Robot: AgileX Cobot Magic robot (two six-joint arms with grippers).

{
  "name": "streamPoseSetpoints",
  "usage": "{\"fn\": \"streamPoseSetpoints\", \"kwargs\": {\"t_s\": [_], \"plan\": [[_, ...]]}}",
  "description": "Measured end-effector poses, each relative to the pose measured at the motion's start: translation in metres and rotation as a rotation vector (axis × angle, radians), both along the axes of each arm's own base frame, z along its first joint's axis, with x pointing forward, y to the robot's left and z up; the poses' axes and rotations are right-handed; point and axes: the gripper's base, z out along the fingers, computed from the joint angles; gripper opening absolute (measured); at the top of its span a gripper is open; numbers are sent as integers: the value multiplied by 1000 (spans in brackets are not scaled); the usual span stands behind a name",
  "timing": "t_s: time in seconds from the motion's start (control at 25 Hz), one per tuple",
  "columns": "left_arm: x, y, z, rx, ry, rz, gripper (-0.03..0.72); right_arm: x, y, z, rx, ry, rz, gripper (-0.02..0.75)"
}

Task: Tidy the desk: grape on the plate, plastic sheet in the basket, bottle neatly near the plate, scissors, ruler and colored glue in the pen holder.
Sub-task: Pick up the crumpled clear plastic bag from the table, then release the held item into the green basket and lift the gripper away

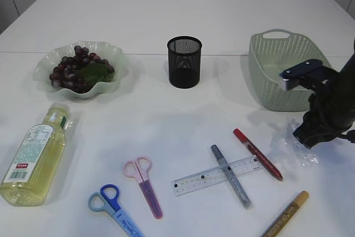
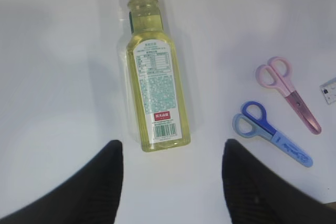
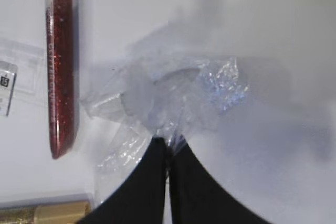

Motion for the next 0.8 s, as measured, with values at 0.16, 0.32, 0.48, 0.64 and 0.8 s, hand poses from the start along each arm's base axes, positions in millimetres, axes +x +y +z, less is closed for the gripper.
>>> {"fn": "streamPoseSetpoints", "kwargs": {"t_s": [0.16,0.32,0.48,0.64,0.8], "plan": [[0,0,0,0,-1,0,435,-5,0,14,4,-14,3,15],[0,0,0,0,-1,0,435,-10,2,35,37,-71,-15,15],[0,0,0,-1,-1,0,435,-4,6,61,95,-147,-44,15],[0,0,0,-1,-1,0,435,11,7,88,128,-232,-93,15],[0,0,0,-1,-2,0,435,32,8,113,158,-335,-152,15]]}}
